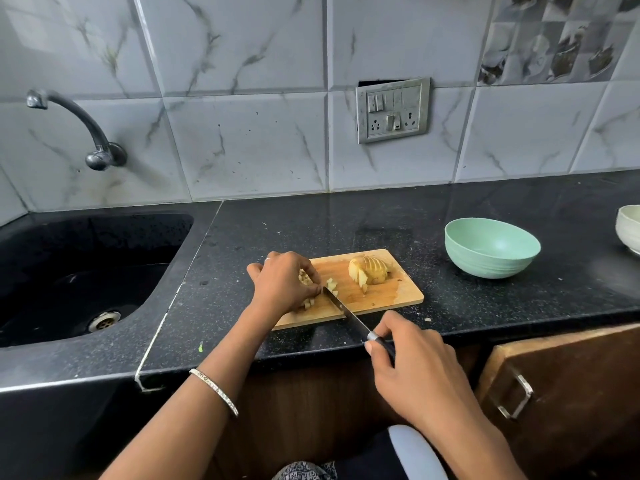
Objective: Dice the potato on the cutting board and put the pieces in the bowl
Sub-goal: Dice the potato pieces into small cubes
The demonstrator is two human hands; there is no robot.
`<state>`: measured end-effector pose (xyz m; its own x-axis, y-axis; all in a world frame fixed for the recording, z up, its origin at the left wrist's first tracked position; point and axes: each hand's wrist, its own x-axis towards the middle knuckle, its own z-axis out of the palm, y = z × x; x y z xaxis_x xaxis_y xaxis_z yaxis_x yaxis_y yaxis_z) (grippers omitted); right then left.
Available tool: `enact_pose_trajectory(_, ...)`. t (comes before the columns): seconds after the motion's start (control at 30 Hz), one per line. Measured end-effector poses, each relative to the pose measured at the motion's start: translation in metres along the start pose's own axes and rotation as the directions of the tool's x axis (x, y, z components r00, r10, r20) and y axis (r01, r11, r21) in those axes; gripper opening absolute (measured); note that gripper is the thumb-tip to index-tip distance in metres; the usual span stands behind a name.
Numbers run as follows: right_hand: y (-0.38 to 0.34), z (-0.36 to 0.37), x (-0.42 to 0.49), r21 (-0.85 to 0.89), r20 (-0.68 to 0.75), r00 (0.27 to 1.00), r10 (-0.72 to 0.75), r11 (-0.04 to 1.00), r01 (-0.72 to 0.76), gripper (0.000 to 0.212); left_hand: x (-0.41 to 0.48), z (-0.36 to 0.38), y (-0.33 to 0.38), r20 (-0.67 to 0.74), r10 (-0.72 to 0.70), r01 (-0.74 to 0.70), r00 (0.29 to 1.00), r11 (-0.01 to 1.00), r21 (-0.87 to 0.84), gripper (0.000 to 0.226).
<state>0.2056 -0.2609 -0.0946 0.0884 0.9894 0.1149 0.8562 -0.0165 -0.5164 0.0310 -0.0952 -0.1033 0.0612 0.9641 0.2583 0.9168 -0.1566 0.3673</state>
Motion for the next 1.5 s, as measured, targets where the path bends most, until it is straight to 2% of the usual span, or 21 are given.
enact_pose_trajectory(0.17, 0.005, -0.007, 0.002, 0.028, -0.053, 0.998, 0.019, 0.999, -0.018, 0.011, 0.000, -0.002, 0.007, -0.006, 0.065, -0.065, 0.998, 0.998, -0.021, 0.007)
enact_pose_trajectory(0.27, 0.005, -0.003, 0.004, 0.011, -0.063, 0.998, 0.018, 1.000, -0.017, 0.011, 0.000, -0.001, 0.010, 0.031, 0.135, -0.136, 0.990, 0.990, 0.047, 0.011)
enact_pose_trajectory(0.4, 0.008, 0.001, 0.008, -0.004, -0.063, 0.997, 0.044, 0.999, -0.044, 0.011, 0.000, 0.000, 0.013, 0.049, 0.158, -0.162, 0.986, 0.981, 0.104, 0.017)
enact_pose_trajectory(0.63, 0.005, 0.009, 0.015, -0.006, -0.077, 0.996, 0.044, 0.999, -0.045, 0.012, 0.000, -0.002, 0.009, -0.005, 0.168, -0.161, 0.986, 0.951, 0.262, 0.009)
enact_pose_trajectory(0.73, -0.002, 0.018, 0.020, 0.003, -0.068, 0.997, 0.023, 1.000, -0.022, 0.013, 0.000, -0.009, 0.001, -0.003, 0.137, -0.134, 0.991, 0.967, 0.217, 0.009)
enact_pose_trajectory(1.0, -0.031, 0.041, 0.028, 0.089, -0.025, 0.999, -0.040, 0.995, 0.042, 0.017, 0.003, -0.030, -0.028, -0.039, -0.041, 0.039, 0.998, 0.999, -0.033, 0.005)
enact_pose_trajectory(1.13, -0.042, 0.045, 0.034, 0.093, -0.032, 0.996, -0.084, 0.992, 0.087, 0.016, -0.001, -0.029, -0.035, -0.040, -0.060, 0.056, 0.997, 0.994, -0.090, 0.008)
enact_pose_trajectory(1.4, -0.035, 0.034, 0.041, 0.084, -0.102, 0.990, -0.096, 0.991, 0.105, 0.013, 0.002, -0.028, -0.039, -0.062, 0.047, -0.056, 0.997, 0.987, -0.152, 0.018)
enact_pose_trajectory(1.5, -0.030, 0.029, 0.047, 0.112, -0.104, 0.990, -0.096, 0.988, 0.108, 0.012, 0.009, -0.033, -0.037, -0.041, 0.193, -0.197, 0.980, 0.968, -0.155, 0.028)
